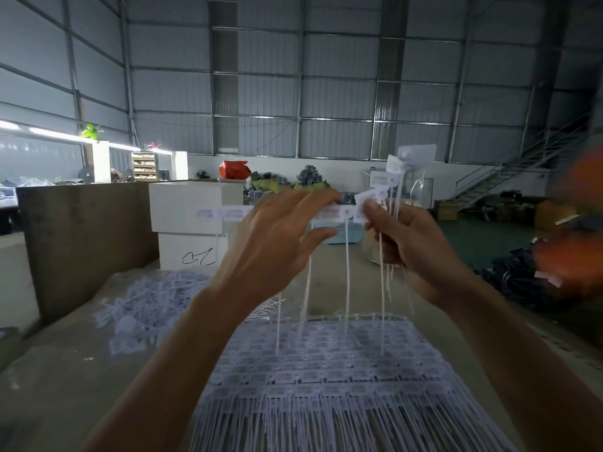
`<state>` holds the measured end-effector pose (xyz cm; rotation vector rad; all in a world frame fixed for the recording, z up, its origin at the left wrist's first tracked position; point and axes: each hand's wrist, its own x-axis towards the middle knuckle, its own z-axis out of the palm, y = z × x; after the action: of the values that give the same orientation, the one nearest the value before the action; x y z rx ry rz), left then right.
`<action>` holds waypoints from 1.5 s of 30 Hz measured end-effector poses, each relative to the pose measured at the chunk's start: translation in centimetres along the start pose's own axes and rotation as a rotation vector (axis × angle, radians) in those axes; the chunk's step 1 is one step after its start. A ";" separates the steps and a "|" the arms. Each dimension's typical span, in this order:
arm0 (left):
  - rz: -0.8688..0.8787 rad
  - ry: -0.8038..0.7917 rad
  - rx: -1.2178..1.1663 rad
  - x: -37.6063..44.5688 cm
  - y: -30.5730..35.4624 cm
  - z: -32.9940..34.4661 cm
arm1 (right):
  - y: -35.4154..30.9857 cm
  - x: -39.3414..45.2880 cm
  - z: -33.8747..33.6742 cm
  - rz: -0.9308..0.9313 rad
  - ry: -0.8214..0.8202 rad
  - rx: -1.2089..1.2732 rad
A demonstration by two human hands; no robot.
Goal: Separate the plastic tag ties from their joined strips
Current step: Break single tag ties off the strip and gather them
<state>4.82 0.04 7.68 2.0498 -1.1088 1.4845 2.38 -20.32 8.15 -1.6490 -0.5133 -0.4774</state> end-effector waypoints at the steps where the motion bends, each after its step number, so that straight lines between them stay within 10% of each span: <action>1: -0.010 0.009 0.040 0.0 -0.1 -0.2 | 0.0 0.0 -0.1 0.000 -0.009 0.026; 11: 0.083 0.116 0.235 -0.1 0.6 -0.8 | -0.2 -0.1 0.8 -0.210 -0.032 -0.302; 24: 0.100 0.162 0.314 0.1 0.6 -0.1 | -0.3 -0.2 0.5 -0.041 -0.132 0.061; 41: -0.018 -0.029 0.172 -0.6 0.6 -0.3 | 1.1 0.5 0.4 -0.626 0.222 -1.288; 45: -0.015 -0.039 0.141 -0.7 0.6 -0.1 | 1.2 0.5 0.2 -0.426 0.175 -0.976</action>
<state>4.22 -0.04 7.00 2.1853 -1.0275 1.5613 3.45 -20.27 7.48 -2.3873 -0.5337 -1.3259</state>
